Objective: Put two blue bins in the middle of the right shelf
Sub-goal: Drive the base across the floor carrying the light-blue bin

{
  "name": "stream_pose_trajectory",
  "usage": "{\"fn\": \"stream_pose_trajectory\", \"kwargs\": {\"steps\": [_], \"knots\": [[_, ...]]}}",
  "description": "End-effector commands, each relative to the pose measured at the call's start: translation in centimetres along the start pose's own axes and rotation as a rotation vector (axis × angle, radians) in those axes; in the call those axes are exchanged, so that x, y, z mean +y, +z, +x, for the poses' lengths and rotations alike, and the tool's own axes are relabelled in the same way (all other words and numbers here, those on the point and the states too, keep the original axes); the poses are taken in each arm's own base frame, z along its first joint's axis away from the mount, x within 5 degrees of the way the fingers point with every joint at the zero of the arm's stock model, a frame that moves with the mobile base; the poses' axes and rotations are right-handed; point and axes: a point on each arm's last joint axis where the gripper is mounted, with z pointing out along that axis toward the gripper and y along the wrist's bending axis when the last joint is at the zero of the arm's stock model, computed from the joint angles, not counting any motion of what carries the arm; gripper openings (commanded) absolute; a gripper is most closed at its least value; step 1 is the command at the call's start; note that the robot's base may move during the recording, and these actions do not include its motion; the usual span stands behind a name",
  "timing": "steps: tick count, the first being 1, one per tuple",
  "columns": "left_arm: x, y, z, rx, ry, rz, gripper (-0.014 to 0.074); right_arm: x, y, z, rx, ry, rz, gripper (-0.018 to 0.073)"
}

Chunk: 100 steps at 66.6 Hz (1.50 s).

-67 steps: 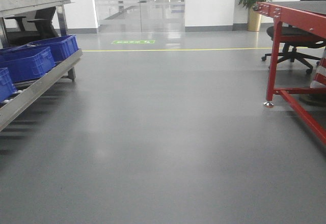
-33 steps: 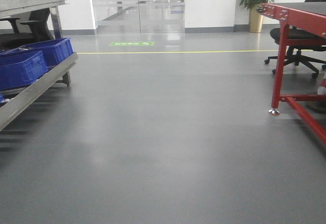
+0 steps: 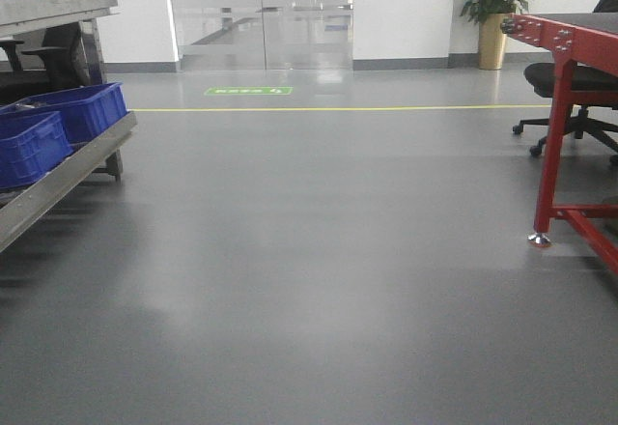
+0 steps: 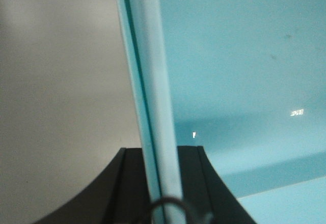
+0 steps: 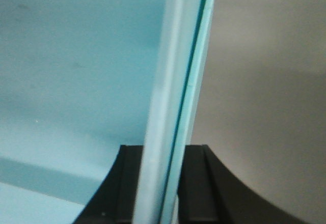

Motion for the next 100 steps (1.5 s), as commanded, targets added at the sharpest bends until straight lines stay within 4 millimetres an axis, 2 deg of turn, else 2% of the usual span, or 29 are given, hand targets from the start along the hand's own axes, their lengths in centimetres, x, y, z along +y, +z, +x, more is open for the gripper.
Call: {"fn": "stream_pose_trajectory", "kwargs": {"steps": [1, 100], "knots": [[-0.6, -1.56, -0.91, -0.1, 0.004, 0.057, -0.0111, 0.21, -0.78, -1.15, -0.111, 0.001, -0.012, -0.0153], [-0.29, -1.56, -1.02, -0.112, 0.022, 0.022, -0.0111, 0.21, -0.8, -1.3, -0.128, 0.001, -0.012, -0.0153]]}}
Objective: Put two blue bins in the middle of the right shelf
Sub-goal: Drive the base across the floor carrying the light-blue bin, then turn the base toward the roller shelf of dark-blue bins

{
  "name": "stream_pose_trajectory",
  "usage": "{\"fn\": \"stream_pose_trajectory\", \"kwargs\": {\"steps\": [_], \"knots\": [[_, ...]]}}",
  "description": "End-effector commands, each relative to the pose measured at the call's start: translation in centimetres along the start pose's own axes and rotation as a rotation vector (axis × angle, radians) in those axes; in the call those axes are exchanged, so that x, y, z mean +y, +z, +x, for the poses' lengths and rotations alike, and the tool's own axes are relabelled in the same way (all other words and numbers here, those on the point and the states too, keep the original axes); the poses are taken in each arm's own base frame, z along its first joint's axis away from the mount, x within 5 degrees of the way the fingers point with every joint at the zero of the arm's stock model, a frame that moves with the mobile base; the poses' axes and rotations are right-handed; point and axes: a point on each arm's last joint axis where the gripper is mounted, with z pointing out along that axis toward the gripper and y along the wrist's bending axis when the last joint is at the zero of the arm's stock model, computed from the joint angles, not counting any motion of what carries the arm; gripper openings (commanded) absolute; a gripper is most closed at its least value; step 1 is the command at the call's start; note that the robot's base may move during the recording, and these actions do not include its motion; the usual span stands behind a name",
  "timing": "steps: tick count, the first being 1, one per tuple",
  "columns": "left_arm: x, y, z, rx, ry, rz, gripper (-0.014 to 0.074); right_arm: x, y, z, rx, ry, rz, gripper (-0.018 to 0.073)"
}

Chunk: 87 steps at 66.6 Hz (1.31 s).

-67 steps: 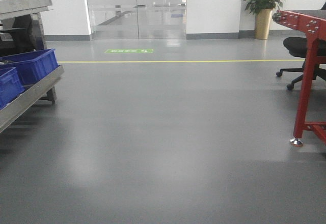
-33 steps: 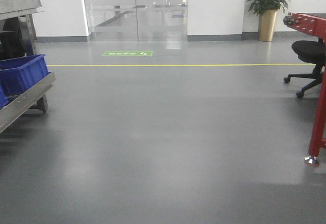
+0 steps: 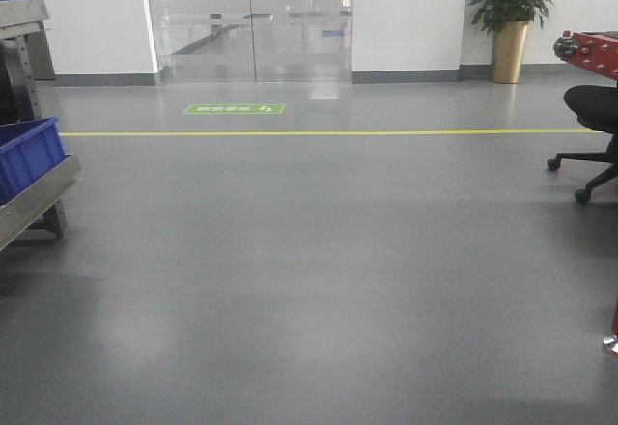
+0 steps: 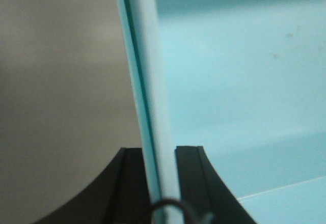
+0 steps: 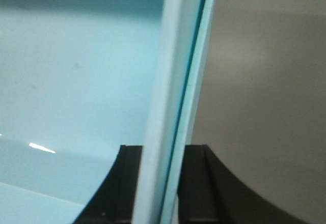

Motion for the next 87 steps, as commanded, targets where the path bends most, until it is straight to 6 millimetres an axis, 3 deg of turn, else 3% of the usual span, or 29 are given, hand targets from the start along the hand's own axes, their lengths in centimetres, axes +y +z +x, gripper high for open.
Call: {"fn": "stream_pose_trajectory", "kwargs": {"steps": [1, 87], "knots": [[-0.4, -1.56, -0.97, -0.104, 0.013, 0.037, -0.0111, 0.22, -0.87, -1.2, -0.116, -0.001, -0.012, -0.0153], [-0.4, -1.56, -0.97, -0.104, 0.013, 0.037, -0.0111, 0.22, -0.88, -1.26, -0.123, -0.001, -0.012, -0.0153]]}}
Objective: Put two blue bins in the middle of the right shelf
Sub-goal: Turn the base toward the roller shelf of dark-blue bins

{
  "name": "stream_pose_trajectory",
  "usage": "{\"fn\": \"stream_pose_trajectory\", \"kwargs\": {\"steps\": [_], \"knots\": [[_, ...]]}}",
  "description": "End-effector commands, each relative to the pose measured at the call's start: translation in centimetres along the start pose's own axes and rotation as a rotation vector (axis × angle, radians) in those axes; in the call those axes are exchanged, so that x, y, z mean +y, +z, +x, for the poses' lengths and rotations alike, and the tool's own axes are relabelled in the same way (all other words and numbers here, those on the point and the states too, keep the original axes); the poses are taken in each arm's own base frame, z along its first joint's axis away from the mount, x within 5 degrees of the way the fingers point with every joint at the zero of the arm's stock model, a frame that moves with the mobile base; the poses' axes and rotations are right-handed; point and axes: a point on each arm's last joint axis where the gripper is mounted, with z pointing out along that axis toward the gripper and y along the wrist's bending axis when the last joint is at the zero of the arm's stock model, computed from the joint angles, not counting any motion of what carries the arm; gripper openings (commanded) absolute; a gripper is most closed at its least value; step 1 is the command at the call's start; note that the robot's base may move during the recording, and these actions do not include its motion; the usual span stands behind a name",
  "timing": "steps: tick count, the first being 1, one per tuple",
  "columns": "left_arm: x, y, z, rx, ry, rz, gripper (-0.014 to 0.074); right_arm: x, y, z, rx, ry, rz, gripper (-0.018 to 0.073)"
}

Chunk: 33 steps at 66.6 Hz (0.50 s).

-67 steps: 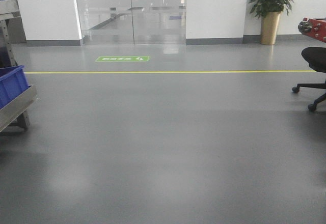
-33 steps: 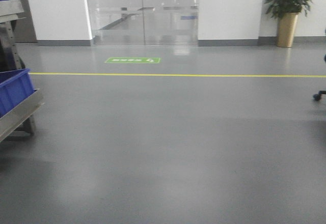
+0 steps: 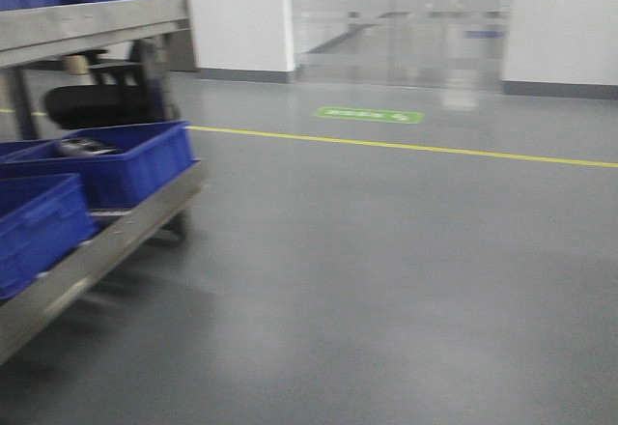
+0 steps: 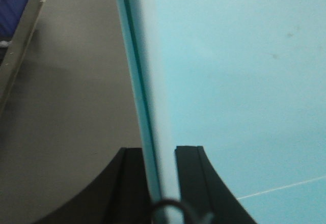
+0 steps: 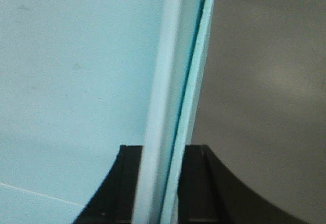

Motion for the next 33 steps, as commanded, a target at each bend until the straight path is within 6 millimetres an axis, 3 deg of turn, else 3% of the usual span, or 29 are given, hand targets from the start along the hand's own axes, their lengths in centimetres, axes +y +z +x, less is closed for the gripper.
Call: {"fn": "stream_pose_trajectory", "kwargs": {"steps": [1, 33], "knots": [[-0.35, -1.55, -0.93, -0.098, 0.012, 0.036, -0.0111, 0.22, -0.88, -1.24, -0.12, -0.001, -0.012, -0.0153], [-0.35, -1.55, -0.93, -0.098, 0.012, 0.036, -0.0111, 0.22, -0.88, -1.24, -0.12, -0.001, -0.012, -0.0153]]}}
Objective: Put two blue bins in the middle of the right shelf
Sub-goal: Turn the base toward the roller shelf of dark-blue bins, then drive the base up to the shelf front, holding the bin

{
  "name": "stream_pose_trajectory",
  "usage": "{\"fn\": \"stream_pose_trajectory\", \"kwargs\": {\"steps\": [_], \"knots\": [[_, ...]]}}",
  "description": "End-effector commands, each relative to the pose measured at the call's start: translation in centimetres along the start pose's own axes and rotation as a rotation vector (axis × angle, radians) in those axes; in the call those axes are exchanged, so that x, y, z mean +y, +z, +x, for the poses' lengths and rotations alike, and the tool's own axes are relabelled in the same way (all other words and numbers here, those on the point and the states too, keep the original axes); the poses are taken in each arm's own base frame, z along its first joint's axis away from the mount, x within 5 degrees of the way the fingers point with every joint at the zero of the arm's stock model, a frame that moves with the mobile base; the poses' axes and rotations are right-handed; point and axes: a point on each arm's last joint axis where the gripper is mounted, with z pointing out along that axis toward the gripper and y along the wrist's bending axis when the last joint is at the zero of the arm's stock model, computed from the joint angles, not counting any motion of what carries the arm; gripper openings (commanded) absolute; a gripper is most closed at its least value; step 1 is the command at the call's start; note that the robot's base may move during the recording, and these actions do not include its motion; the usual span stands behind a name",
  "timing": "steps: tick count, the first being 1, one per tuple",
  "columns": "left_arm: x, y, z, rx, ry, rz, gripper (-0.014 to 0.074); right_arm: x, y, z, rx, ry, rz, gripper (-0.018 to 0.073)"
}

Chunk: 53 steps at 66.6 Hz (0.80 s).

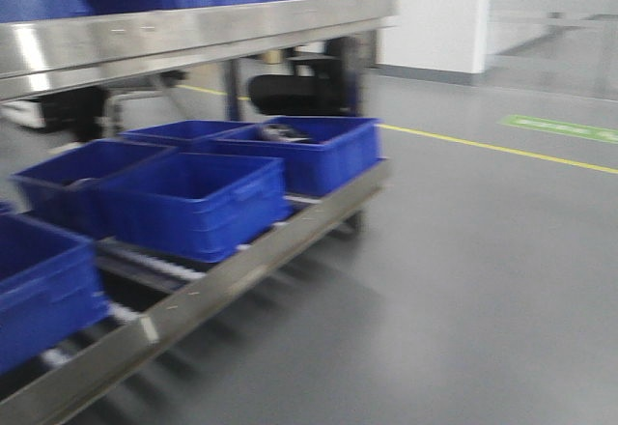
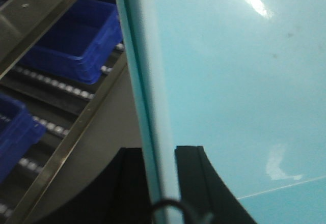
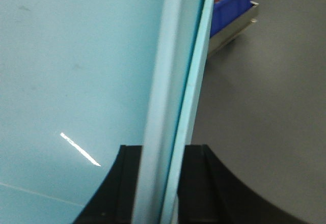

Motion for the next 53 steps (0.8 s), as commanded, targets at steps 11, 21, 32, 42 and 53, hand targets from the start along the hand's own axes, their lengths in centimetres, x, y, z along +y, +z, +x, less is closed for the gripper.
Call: {"fn": "stream_pose_trajectory", "kwargs": {"steps": [11, 21, 32, 42, 53], "knots": [[-0.35, -1.55, -0.93, -0.098, 0.012, 0.036, -0.0111, 0.22, -0.87, -1.21, -0.117, -0.001, -0.012, -0.0153], [-0.35, -1.55, -0.93, -0.098, 0.012, 0.036, -0.0111, 0.22, -0.87, -1.21, -0.117, -0.001, -0.012, -0.0153], [-0.35, -1.55, -0.93, -0.098, 0.012, 0.036, -0.0111, 0.22, -0.87, -1.21, -0.117, -0.001, -0.012, -0.0153], [-0.35, -1.55, -0.93, -0.098, 0.012, 0.036, -0.0111, 0.22, -0.87, -1.21, -0.117, -0.001, -0.012, -0.0153], [-0.35, -1.55, -0.93, -0.098, 0.012, 0.036, -0.0111, 0.22, -0.87, -1.21, -0.117, -0.001, -0.012, -0.0153]]}}
